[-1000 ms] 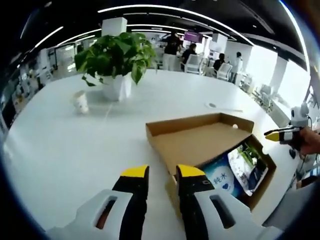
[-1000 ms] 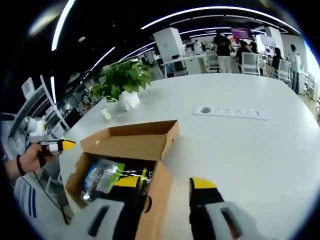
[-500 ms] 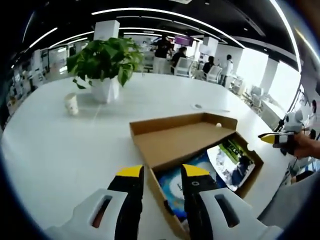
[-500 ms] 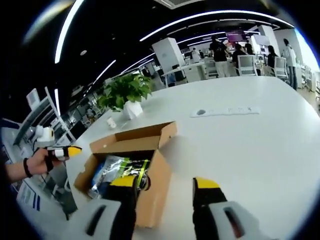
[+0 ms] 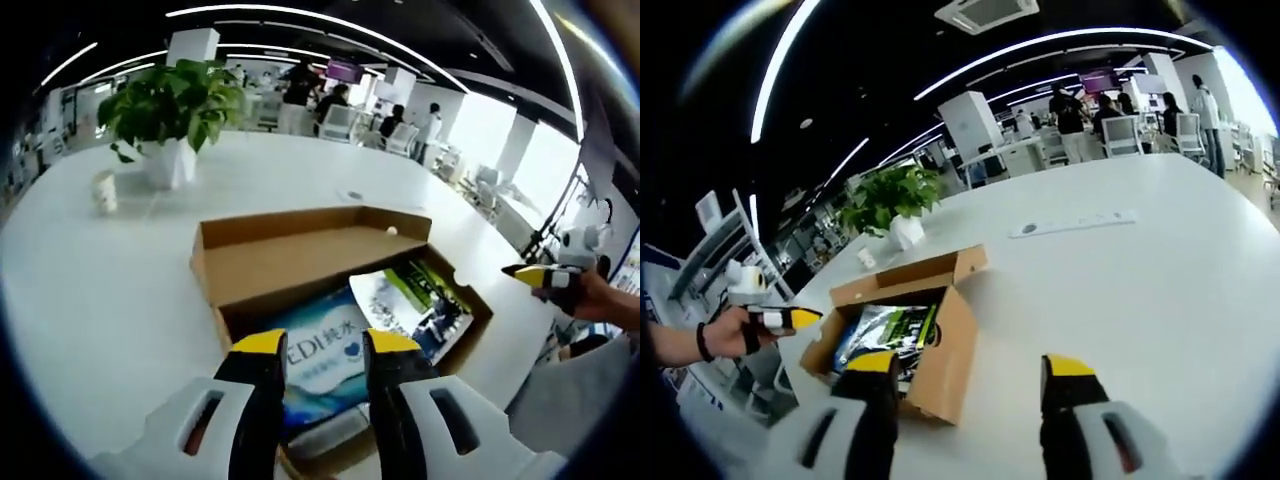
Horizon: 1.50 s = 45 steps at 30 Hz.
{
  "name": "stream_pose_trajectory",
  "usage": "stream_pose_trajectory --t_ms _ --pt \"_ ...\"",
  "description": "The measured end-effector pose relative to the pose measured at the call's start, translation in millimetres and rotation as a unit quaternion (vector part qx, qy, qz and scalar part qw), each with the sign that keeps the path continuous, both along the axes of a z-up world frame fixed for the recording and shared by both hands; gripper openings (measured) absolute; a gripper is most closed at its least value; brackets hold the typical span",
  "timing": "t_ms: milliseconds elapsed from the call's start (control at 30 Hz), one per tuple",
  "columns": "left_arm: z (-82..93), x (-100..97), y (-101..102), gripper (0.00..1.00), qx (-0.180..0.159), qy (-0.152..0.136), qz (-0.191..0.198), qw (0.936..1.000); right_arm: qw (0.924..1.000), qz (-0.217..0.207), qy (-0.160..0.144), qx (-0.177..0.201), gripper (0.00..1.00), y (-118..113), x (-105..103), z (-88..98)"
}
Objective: Operate the shoe box by opening the lid, removing the specified soft item, and placing it in the target area until the item is outside and the box remains undamaged.
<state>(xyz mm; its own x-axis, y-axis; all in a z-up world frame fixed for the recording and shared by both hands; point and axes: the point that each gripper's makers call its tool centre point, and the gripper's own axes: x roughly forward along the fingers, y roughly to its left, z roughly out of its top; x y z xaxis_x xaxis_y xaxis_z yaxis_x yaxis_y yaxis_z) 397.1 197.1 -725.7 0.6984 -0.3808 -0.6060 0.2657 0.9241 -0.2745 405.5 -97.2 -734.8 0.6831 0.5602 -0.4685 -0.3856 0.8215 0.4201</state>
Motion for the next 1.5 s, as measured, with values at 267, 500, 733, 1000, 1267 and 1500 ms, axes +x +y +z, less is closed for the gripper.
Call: stream_pose_trajectory --t_ms 267,500,733,1000,1267,1500 --pt "-14.2 -0.9 -23.8 0.35 -0.030 0.034 -0.011 0.9989 0.9999 0.007 -0.001 0.010 0.61 10.6 -10.3 7.5" --pt "-28.0 -2.4 -32.8 0.36 -0.041 0.056 -0.019 0.9974 0.9998 0.014 0.000 0.012 0.61 21.5 -21.3 6.4" --pt "-38.7 -1.5 -42.0 0.35 -0.049 0.070 -0.024 0.9960 0.9997 0.015 0.009 0.018 0.62 27.2 -31.0 -0.2" --pt "-47.3 1.1 -59.7 0.34 -0.078 0.089 -0.026 0.9926 0.9994 0.030 0.006 0.018 0.64 41.6 -40.1 -0.2" --pt "-48.8 1.6 -71.5 0.22 -0.099 0.098 -0.029 0.9898 0.9991 0.036 0.014 0.017 0.64 43.4 -52.2 -7.4" --pt "-51.9 0.9 -72.6 0.09 -0.118 0.104 -0.017 0.9874 0.9993 0.028 0.016 0.019 0.64 40.1 -55.4 -9.5"
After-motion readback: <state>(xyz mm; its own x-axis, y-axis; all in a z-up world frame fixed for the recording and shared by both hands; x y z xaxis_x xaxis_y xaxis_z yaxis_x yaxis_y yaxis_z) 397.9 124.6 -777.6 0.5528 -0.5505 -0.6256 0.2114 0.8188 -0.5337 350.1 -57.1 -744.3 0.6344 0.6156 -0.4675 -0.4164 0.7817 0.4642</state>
